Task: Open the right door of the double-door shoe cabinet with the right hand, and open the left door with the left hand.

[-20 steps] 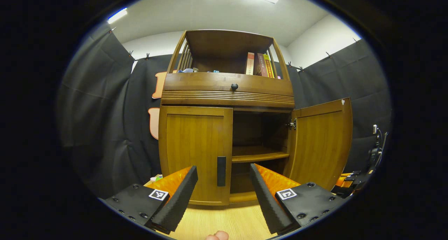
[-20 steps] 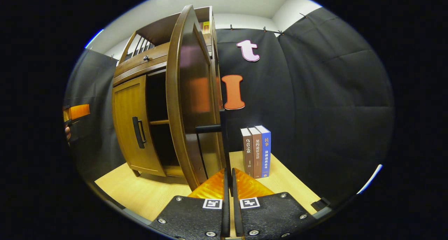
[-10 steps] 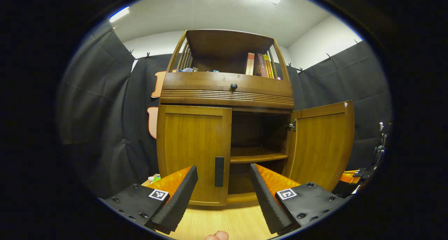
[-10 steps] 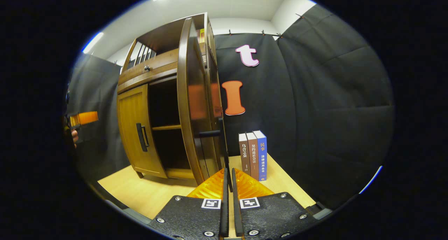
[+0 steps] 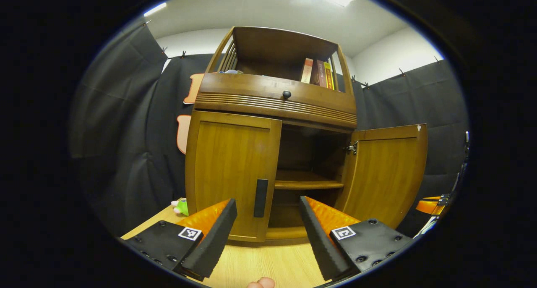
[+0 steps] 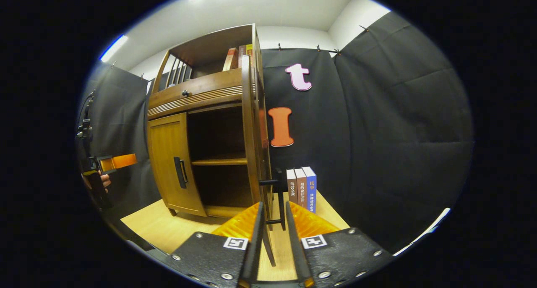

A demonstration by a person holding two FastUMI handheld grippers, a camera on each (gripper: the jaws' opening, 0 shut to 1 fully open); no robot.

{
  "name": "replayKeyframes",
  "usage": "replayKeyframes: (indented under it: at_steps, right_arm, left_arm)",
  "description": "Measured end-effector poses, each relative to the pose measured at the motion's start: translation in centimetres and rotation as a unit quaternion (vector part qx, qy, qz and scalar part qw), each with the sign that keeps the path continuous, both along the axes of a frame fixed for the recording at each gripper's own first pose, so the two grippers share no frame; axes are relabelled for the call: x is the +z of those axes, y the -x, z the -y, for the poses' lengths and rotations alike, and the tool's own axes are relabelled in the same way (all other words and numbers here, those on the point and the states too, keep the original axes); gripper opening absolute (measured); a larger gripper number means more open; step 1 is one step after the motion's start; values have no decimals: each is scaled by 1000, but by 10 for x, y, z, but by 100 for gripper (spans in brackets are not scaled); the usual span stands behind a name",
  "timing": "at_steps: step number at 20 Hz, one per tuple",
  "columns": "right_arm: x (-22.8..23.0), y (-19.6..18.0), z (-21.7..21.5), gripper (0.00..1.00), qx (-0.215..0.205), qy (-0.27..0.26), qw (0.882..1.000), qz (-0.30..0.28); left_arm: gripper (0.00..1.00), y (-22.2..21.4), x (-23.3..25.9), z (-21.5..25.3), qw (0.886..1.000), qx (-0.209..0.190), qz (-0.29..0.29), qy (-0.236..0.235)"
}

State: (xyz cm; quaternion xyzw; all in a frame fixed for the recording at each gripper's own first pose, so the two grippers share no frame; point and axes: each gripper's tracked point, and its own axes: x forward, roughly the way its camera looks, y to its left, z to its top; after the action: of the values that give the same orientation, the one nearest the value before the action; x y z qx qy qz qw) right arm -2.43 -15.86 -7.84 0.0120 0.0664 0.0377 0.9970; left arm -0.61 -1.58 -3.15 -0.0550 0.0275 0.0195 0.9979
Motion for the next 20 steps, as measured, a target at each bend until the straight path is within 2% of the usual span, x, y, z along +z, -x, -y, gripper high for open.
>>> replayKeyframes:
  at_steps: [1, 4, 6, 8, 9, 12, 15, 17, 19, 20]
  right_arm:
    - [2, -1, -3, 54, 2, 6, 1000, 4]
    - [4, -5, -13, 81, 7, 2, 1000, 8]
    - [5, -8, -20, 100, 14, -7, 1000, 10]
    - [7, -9, -19, 100, 9, 2, 1000, 16]
    - [8, -11, -16, 92, 1, 7, 1000, 20]
    - [14, -11, -28, 90, 9, -13, 1000, 27]
    - [15, -11, -21, 92, -7, 2, 1000, 28]
    - [14, -6, -21, 92, -11, 10, 1000, 23]
    - [15, -2, -22, 92, -15, 12, 1000, 23]
    - [12, 0, -20, 92, -20, 18, 999, 18]
  left_arm:
    - [93, 0, 0, -5, 1000, 6, 0, -3]
    - [93, 1, -2, -17, 1000, 22, -2, -12]
    - [100, 0, -6, -23, 999, 28, -5, -15]
    - [100, -5, -12, -27, 999, 35, -10, -18]
    - [100, -11, -15, -28, 999, 38, -13, -21]
    - [93, -39, -20, -20, 999, 26, -12, -26]
    - [93, -76, -29, -18, 999, 23, -15, -44]
    - [96, -102, -37, -10, 999, 10, -19, -29]
    - [96, -123, -52, -6, 999, 3, -25, -26]
    - [93, -134, -58, -6, 999, 5, -25, -31]
